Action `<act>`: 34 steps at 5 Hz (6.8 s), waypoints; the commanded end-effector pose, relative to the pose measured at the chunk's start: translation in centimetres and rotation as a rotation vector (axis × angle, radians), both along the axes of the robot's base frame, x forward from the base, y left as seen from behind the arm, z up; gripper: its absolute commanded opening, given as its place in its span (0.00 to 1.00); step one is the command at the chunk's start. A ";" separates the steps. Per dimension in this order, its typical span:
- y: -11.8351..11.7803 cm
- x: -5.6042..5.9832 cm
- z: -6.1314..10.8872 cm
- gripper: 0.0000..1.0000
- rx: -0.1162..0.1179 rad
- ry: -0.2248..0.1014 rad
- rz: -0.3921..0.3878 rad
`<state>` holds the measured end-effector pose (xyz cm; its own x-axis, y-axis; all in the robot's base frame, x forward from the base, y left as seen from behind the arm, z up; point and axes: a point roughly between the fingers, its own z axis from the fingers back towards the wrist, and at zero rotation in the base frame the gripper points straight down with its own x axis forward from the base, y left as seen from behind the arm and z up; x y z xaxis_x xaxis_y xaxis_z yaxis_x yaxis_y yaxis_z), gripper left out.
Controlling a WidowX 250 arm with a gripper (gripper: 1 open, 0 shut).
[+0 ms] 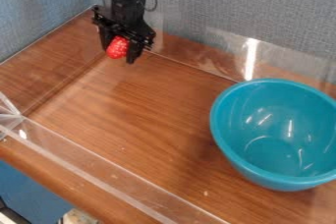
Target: Remove the strawberry from inside the blue bowl and put it on the table
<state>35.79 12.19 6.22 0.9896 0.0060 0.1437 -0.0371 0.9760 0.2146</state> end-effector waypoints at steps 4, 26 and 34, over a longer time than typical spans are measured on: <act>3.2 -0.2 -0.9 0.00 -0.003 -0.057 -0.037; -1.7 -5.1 -1.2 0.00 -0.148 0.082 -0.568; 2.0 -5.9 2.9 1.00 -0.127 0.099 -0.631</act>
<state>29.19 13.49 7.31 0.8191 -0.5709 0.0561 0.5712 0.8207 0.0132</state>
